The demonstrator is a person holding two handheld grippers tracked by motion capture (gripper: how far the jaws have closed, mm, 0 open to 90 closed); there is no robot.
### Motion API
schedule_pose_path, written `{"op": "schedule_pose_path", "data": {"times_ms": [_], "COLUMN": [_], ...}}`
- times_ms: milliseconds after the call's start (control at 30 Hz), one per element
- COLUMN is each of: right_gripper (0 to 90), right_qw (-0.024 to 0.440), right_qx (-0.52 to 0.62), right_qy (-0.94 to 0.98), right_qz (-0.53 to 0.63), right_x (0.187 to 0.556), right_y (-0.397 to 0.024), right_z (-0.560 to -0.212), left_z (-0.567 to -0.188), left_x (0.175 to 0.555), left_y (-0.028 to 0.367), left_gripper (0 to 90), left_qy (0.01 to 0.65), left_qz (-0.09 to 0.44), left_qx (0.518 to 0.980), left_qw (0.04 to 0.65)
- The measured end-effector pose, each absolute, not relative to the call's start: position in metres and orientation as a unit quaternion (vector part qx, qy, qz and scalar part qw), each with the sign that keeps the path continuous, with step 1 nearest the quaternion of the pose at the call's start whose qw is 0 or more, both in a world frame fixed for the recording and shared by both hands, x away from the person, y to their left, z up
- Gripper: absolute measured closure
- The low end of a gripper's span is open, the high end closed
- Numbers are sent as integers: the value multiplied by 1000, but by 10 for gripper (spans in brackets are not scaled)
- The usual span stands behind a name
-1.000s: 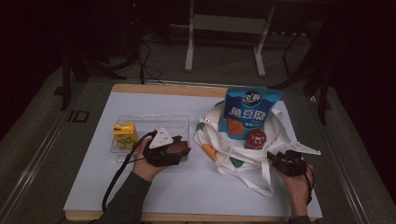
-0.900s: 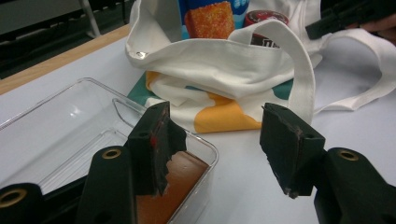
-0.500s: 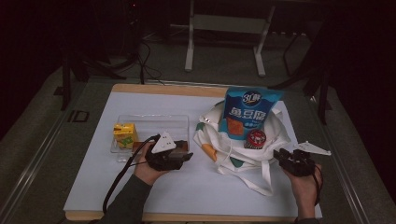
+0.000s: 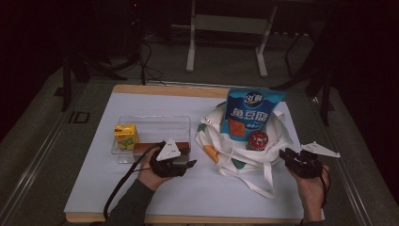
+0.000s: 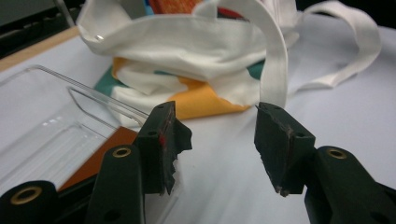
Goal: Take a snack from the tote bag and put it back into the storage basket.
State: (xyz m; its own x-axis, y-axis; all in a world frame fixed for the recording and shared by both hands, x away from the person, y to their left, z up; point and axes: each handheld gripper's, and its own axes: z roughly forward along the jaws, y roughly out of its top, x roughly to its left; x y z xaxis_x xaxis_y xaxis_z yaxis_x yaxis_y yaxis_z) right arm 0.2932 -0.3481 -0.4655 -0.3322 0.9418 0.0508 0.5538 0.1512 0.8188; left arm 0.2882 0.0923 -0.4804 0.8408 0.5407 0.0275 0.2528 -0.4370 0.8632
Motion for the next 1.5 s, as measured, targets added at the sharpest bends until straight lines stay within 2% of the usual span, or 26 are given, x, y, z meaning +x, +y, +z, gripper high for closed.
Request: {"op": "schedule_pose_path", "data": {"times_ms": [533,867,1500], "right_gripper": [665,664,653], "right_qw": [239,236,238], "right_qx": [513,511,495], "right_qy": [724,725,742], "right_qz": [394,396,385], "right_x": [296,296,304], "right_y": [-341,-341,-330], "right_z": [-468,-469,-462], "left_z": [-514,-534,-538], "left_x": [292,298,298], "left_y": [73,67,65], "left_gripper": [489,488,469], "left_qy": [232,229,223], "left_qz": [134,111,107], "left_qx": [856,857,858], "left_qw": [443,448,451]}}
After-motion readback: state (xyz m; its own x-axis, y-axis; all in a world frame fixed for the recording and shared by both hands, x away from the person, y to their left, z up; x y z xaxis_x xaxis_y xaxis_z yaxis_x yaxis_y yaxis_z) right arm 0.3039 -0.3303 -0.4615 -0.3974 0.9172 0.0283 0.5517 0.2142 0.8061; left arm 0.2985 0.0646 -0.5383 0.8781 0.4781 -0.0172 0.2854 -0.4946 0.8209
